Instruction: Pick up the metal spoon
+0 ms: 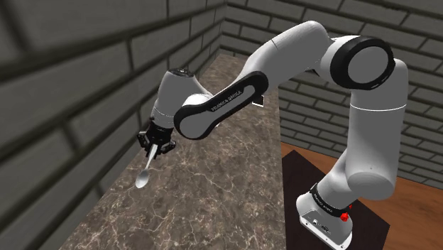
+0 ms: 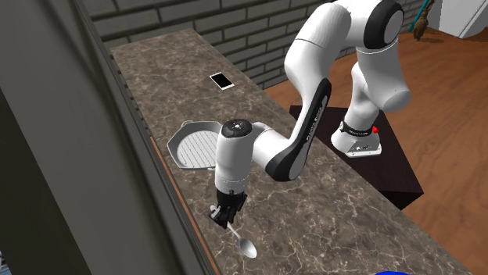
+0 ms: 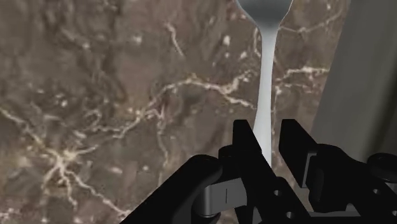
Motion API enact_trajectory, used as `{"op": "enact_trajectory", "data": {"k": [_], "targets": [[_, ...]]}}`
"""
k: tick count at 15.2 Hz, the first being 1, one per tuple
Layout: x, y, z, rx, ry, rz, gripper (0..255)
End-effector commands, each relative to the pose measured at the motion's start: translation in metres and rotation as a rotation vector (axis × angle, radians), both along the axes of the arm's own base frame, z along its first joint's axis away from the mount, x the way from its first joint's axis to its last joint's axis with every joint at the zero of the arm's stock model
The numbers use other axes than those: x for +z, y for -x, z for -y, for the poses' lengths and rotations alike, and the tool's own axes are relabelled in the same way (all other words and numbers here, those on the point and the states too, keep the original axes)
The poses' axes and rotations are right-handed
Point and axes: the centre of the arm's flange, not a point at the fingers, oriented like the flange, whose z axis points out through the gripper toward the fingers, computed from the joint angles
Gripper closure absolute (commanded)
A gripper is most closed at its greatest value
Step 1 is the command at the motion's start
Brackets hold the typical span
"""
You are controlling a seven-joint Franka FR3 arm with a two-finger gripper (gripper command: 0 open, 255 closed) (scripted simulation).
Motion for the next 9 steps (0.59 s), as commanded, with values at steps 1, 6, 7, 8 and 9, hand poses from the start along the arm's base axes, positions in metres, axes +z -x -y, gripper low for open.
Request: {"op": "enact_trajectory", "data": {"k": [1,6,7,8,9], "targets": [[0.011,0.0,0.0,0.0,0.0,0.0,255],[0.038,0.0,0.0,0.0,0.0,0.0,255],[0.043,0.0,0.0,0.0,0.0,0.0,255],[0.044,0.0,0.0,0.0,0.0,0.0,255],[0.044,0.0,0.0,0.0,0.0,0.0,255]]}}
